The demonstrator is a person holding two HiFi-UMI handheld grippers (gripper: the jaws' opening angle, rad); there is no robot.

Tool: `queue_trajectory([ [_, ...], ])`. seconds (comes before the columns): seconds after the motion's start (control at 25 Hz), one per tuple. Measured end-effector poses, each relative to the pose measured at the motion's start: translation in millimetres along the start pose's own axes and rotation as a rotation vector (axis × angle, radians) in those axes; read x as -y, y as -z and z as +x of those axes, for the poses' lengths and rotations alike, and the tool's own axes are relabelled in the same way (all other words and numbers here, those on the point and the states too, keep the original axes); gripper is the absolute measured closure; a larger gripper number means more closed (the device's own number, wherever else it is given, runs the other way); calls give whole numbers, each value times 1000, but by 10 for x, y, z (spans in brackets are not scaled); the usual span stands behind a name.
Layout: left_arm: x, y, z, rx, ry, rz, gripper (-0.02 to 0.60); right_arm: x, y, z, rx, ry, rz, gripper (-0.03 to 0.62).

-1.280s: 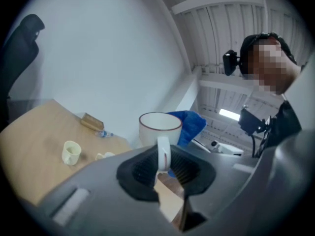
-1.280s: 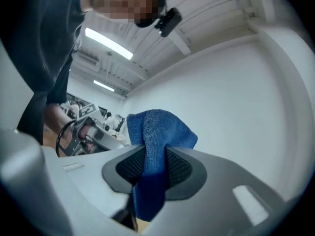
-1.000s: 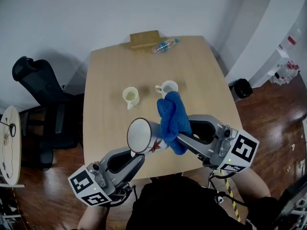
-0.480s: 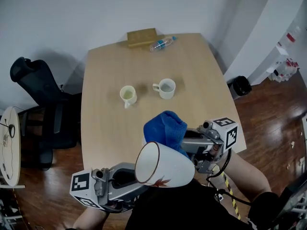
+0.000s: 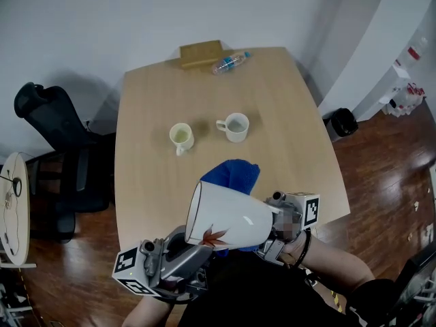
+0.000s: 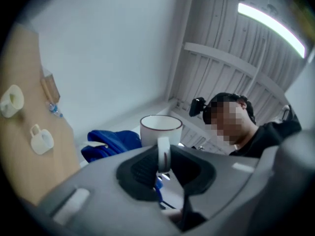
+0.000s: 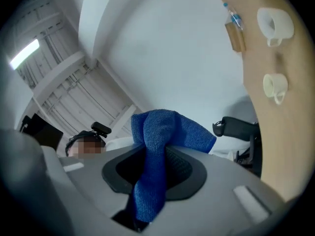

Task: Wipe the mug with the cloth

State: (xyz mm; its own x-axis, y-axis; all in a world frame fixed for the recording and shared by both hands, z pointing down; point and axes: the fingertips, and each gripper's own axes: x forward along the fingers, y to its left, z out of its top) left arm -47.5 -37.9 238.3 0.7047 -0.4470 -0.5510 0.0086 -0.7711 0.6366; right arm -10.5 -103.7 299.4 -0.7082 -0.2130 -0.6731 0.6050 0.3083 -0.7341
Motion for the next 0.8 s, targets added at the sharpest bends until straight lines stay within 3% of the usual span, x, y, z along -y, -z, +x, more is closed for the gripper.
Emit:
queue_trajectory([
  [0.16,-197,-360,-75,59,-145,109,515,89,-479,-140,101,189,-226,493],
  [0.24,-328,-576,-157,96,-222,149,517,-19,-679,-203,119,273,-417,493],
  [0.32,-379,-596,-207,140,-250,133,515,-245,-684,-279,104,332,-633,493],
  [0.44,-361,-526,-186,193,-208,59,517,-526,-460,-132,26,348,-899,493],
  [0.6,-283,-541,-61,186,-130,-7,517,-793,-110,425,-98,263,-1132,493],
  [0.8,-227,-557,39,165,-45,-56,517,-961,-193,581,-161,205,-1108,493],
])
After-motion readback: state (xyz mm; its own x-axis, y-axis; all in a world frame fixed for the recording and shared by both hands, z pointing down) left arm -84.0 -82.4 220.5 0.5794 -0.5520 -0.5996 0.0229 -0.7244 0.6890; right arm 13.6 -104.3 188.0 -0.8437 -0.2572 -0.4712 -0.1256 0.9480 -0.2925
